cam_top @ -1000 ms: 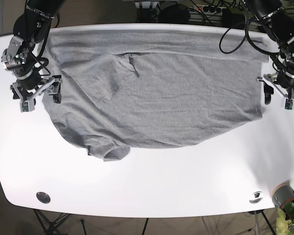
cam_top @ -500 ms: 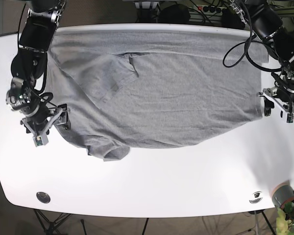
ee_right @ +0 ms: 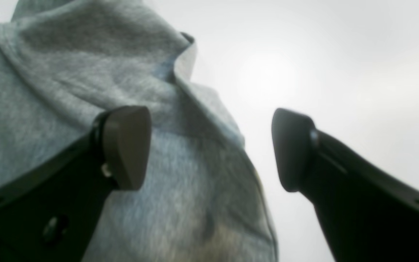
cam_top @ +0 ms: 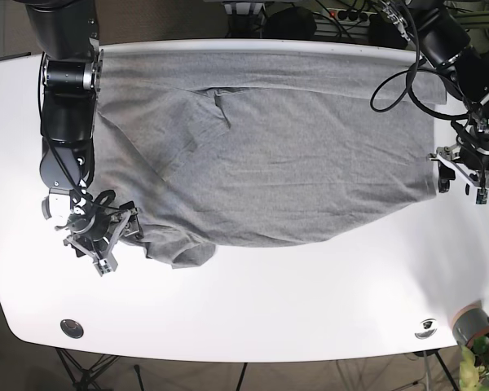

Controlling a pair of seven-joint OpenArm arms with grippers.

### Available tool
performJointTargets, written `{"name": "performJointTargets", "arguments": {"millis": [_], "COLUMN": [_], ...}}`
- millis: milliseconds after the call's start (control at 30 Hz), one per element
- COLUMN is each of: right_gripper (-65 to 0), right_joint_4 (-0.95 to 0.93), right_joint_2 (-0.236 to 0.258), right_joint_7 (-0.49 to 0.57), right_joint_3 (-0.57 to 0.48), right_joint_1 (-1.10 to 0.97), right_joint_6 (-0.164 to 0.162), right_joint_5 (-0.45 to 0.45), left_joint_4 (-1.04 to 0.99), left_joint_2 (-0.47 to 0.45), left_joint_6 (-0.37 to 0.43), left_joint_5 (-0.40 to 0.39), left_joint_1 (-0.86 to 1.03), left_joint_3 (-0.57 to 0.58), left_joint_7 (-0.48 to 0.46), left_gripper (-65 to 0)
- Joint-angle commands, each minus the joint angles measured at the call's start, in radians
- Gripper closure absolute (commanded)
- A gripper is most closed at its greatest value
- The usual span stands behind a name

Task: Fold the T-shirt properly
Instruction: 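Release the edge and move both grippers to the shirt's middle, then grasp the shirt's middle with both grippers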

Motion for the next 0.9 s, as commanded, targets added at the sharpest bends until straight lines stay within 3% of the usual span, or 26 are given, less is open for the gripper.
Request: {"name": "performJointTargets", "arguments": {"millis": [0,400,467,600,700,767,867], "right_gripper": [-48.2,-46.8,-41.4,-20.8,-6.5,-3.2,-4.0], "right_joint_4": [-0.055,-0.285,-0.293,-0.296,-0.296,-0.296,-0.293], "right_joint_2": [0.016,0.007,0.005,0.002,0.002,0.005,0.007], "right_joint_7": [0.05,0.183,0.199,0.219,0.22,0.22,0.22], "right_joint_3": [0.006,0.012,0.012,0.012,0.012,0.012,0.014], "right_joint_1": [0.066,0.132,0.129,0.124,0.124,0.124,0.124], "right_joint_6": [-0.005,-0.006,-0.006,-0.025,-0.057,-0.06,-0.06], "right_joint_5": [-0.015,-0.024,-0.024,-0.024,-0.018,-0.016,-0.016], "left_joint_4": [0.014,0.014,0.014,0.005,-0.043,-0.078,-0.127], "left_joint_2": [-0.02,-0.02,-0.02,-0.02,-0.025,-0.026,-0.028], "left_joint_6": [0.005,0.005,0.005,0.005,0.005,0.005,0.098], "left_joint_5": [-0.012,-0.012,-0.012,-0.012,-0.012,-0.012,-0.02], "left_joint_1": [-0.015,-0.004,-0.006,-0.009,-0.021,-0.046,-0.069], "left_joint_3": [-0.005,-0.005,-0.005,-0.003,0.012,0.04,0.075], "left_joint_7": [-0.024,-0.024,-0.024,-0.024,-0.024,-0.024,-0.023], "left_gripper": [-34.6,-34.7,-34.9,-35.6,-42.6,-47.8,-51.9]}}
